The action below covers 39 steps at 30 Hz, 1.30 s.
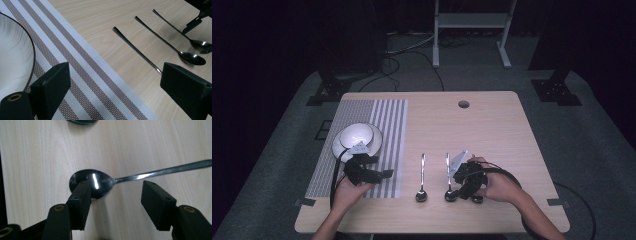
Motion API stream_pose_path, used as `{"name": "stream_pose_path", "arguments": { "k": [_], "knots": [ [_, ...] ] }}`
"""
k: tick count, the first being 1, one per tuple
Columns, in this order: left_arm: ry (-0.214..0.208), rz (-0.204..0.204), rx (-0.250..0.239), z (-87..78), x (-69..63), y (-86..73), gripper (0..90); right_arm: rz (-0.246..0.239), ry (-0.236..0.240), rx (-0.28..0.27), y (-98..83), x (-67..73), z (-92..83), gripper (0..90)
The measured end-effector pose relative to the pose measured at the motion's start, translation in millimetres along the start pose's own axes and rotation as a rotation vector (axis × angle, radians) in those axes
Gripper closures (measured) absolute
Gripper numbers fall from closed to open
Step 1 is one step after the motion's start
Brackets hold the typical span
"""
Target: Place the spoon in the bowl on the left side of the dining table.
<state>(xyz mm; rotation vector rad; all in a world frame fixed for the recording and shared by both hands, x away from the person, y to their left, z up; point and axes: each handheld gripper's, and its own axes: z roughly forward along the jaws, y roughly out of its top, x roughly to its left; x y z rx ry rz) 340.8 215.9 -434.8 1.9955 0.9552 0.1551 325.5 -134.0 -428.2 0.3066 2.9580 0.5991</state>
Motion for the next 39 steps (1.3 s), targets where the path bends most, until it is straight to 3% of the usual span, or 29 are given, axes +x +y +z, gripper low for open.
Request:
{"name": "stream_pose_path", "arguments": {
  "k": [15, 21, 32, 39],
  "knots": [
    [-0.042, -0.024, 0.002, 6.7, -2.2, 5.5, 8.6, -0.125, -0.020, 0.081, 22.0, 10.8, 14.8, 45.1],
    [-0.099, -0.007, 0.021, 23.6, -14.9, 18.7, 9.0, -0.168, -0.053, 0.118, 24.7, 18.8, 23.5, 46.2],
    [-0.160, 0.005, 0.054, 48.4, -29.7, 32.4, 11.5, -0.145, -0.074, 0.090, 23.3, 22.6, 25.5, 46.9],
    [-0.194, 0.007, 0.071, 65.7, -38.6, 40.7, 11.5, -0.115, -0.056, 0.030, 12.9, 20.9, 23.7, 47.9]
  ]
}}
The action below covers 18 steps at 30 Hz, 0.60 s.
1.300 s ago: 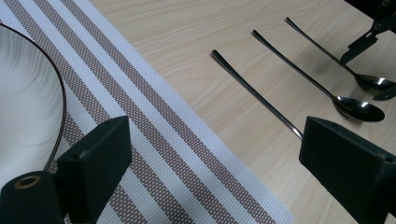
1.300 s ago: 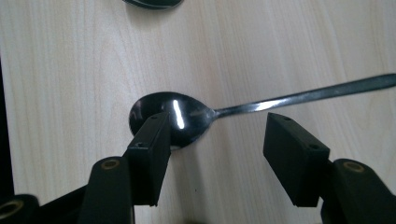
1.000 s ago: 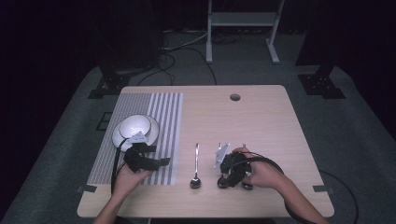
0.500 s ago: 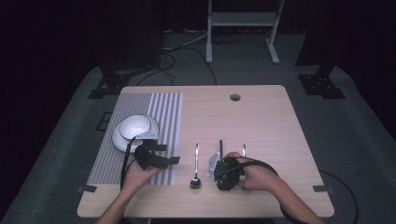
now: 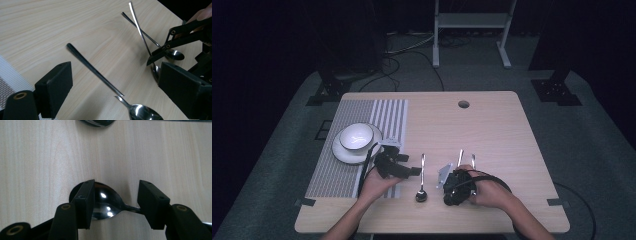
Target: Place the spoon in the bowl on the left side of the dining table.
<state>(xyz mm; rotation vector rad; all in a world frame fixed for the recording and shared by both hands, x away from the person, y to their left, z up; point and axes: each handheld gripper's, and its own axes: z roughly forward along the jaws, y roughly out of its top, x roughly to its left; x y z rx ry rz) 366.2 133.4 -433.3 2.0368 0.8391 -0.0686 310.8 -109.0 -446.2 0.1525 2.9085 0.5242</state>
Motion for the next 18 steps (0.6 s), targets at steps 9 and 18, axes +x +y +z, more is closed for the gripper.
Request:
{"name": "stream_pose_path", "arguments": {
  "k": [9, 18],
  "knots": [
    [-0.022, -0.012, 0.007, 10.1, -1.7, 6.6, 11.5, -0.002, 0.003, -0.010, -3.1, 1.6, -1.2, 48.9],
    [-0.051, -0.010, 0.017, 23.7, -5.8, 17.4, 11.6, -0.008, 0.003, -0.006, -2.7, 2.2, -1.4, 48.9]
  ]
}}
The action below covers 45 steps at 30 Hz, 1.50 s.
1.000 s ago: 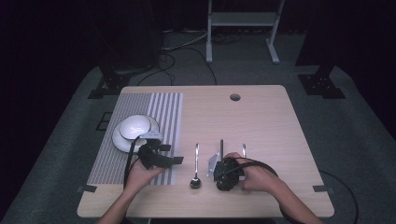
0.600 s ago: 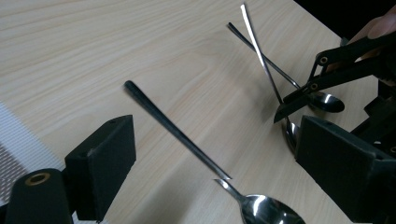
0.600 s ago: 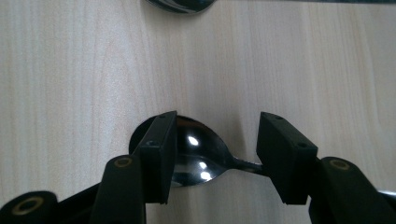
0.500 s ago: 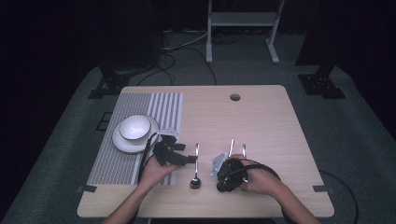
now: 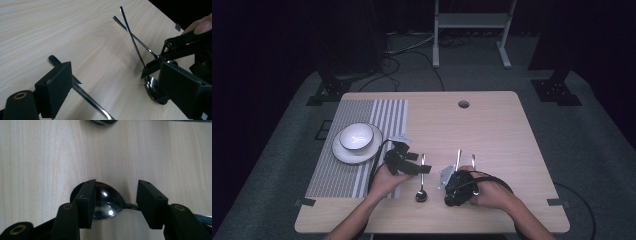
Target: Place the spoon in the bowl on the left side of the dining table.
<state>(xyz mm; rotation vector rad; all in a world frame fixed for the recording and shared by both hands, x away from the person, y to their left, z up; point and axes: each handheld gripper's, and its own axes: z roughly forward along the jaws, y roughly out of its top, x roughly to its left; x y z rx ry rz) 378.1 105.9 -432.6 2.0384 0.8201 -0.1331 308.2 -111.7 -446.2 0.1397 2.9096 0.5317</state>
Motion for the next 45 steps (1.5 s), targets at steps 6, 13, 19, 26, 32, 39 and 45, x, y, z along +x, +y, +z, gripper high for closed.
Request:
{"name": "stream_pose_path", "arguments": {
  "k": [6, 13, 19, 26, 32, 39, 45],
  "knots": [
    [-0.016, -0.018, 0.010, 10.4, 0.4, 8.4, 11.8, -0.002, -0.003, -0.006, -0.8, 0.5, -0.2, 49.0],
    [-0.033, -0.042, 0.020, 22.1, 4.5, 16.9, 12.1, -0.005, -0.001, -0.007, -1.1, 0.8, -0.4, 49.0],
    [-0.039, -0.050, 0.031, 31.8, 4.7, 24.1, 12.4, -0.011, 0.000, -0.006, -0.6, 0.6, 0.0, 49.0],
    [-0.049, -0.069, 0.043, 43.6, 5.0, 31.9, 12.7, -0.018, -0.002, -0.004, -0.3, 0.4, 0.0, 49.0],
    [-0.052, -0.068, 0.057, 52.6, 4.0, 37.6, 14.3, -0.028, -0.002, 0.000, 0.3, 0.4, 0.0, 49.0],
    [-0.059, -0.069, 0.072, 64.0, 0.9, 45.1, 17.3, -0.031, -0.002, -0.003, 0.1, 0.2, 0.1, 49.0],
    [-0.052, -0.064, 0.099, 76.1, -2.7, 52.9, 21.6, -0.037, 0.001, 0.001, 0.8, 0.3, 0.1, 49.4]
  ]
}}
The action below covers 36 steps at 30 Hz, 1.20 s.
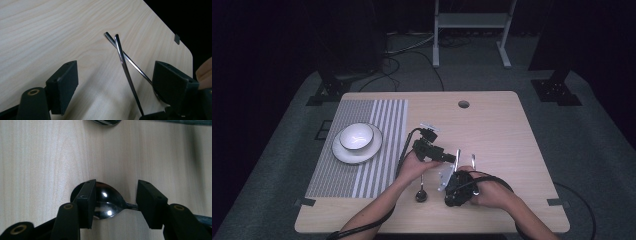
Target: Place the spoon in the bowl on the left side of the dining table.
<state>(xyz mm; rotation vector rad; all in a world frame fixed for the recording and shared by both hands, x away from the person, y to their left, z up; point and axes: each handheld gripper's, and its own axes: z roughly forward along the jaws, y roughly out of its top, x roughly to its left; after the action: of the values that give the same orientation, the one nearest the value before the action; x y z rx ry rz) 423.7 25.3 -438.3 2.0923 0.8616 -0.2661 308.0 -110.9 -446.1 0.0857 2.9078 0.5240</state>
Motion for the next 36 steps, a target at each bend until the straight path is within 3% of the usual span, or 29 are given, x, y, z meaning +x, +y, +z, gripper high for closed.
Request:
{"name": "stream_pose_path", "arguments": {
  "k": [8, 19, 36],
  "knots": [
    [-0.014, -0.011, 0.027, 15.9, 0.4, 7.1, 33.7, -0.011, -0.003, 0.000, 0.1, 0.6, -0.1, 49.7],
    [0.003, 0.034, 0.065, 24.2, 2.7, 5.3, 73.2, -0.031, -0.013, -0.006, -0.6, 2.4, -0.9, 50.7],
    [-0.079, -0.029, 0.018, 18.4, 8.3, 1.7, 82.7, -0.057, -0.061, -0.013, -1.1, 7.8, -5.7, 49.3]
  ]
}}
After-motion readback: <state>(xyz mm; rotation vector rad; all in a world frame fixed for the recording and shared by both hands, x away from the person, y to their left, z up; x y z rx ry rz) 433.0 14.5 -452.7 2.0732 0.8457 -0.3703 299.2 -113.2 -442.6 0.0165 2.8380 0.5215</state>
